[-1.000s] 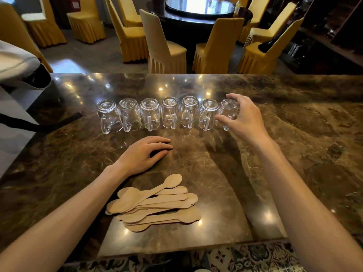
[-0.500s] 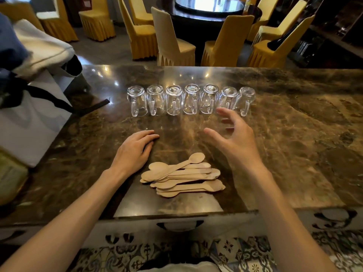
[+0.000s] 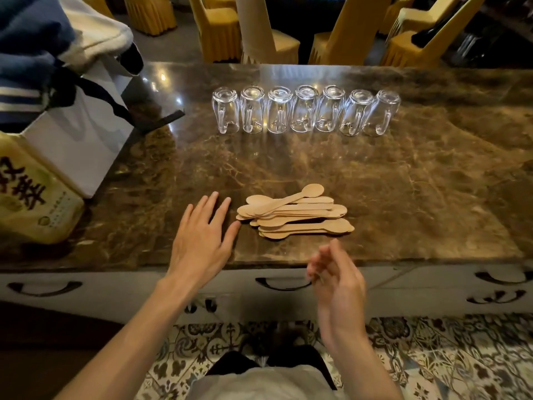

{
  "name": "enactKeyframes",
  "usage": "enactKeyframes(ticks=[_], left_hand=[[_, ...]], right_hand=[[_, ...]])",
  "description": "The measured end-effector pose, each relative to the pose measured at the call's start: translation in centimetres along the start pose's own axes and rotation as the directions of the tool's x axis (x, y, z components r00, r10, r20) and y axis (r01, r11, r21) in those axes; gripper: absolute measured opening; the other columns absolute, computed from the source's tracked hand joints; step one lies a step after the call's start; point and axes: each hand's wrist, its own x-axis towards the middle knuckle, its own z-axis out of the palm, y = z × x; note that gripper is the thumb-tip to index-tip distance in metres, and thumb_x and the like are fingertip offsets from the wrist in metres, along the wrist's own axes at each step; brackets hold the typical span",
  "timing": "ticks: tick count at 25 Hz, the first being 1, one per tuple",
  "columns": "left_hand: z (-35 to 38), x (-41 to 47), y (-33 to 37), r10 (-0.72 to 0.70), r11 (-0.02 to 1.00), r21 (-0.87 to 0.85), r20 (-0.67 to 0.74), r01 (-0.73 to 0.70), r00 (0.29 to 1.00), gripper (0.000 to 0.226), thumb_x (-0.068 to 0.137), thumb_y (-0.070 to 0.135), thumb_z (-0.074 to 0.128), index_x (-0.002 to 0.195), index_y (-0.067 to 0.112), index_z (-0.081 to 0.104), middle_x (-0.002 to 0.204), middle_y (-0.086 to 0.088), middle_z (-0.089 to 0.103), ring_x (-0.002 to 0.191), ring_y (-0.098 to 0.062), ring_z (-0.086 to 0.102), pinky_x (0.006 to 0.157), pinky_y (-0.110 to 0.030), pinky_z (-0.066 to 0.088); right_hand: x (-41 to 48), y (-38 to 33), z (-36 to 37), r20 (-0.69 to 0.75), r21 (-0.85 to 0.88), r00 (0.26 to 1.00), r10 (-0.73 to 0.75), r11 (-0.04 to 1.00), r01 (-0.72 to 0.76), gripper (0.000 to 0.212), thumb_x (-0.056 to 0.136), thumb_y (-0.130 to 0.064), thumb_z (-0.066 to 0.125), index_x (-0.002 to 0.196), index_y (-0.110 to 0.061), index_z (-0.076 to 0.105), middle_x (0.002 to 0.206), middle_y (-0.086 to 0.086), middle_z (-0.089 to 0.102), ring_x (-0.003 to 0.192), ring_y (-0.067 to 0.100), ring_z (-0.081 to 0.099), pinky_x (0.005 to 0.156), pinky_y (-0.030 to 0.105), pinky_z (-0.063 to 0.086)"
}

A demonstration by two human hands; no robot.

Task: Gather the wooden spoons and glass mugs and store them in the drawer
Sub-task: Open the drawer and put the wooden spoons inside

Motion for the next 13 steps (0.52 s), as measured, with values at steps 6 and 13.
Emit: enactKeyframes(ticks=[6, 13], left_hand=[[0.4, -1.0, -0.1, -0.061, 0.998, 0.026, -0.055, 0.063, 0.997, 0.050, 0.099, 0.036, 0.028, 0.146, 0.019, 0.027, 0.156, -0.004, 0.022, 0.145, -0.018, 0.014, 0.118, -0.035, 0.002], [0.4, -0.3, 0.0, -0.053, 0.996, 0.060, -0.093, 0.059, 0.994, 0.049, 0.099, 0.036, 0.030, 0.145, 0.018, 0.030, 0.154, -0.006, 0.027, 0.143, -0.020, 0.018, 0.117, -0.036, 0.006]], right_hand=[[-0.5, 7.3, -2.0, -0.205, 0.514, 0.761, 0.615, 0.730, -0.451, 0.017, 0.089, -0.018, 0.049, 0.078, -0.009, 0.058, 0.085, 0.008, 0.057, 0.073, 0.021, 0.053, 0.072, 0.032, 0.044], [1.9, 7.4, -1.7, -0.170, 0.618, 0.738, 0.653, 0.654, -0.436, 0.050, 0.098, -0.030, 0.039, 0.143, -0.009, 0.031, 0.151, 0.014, 0.030, 0.137, 0.030, 0.032, 0.106, 0.041, 0.033]])
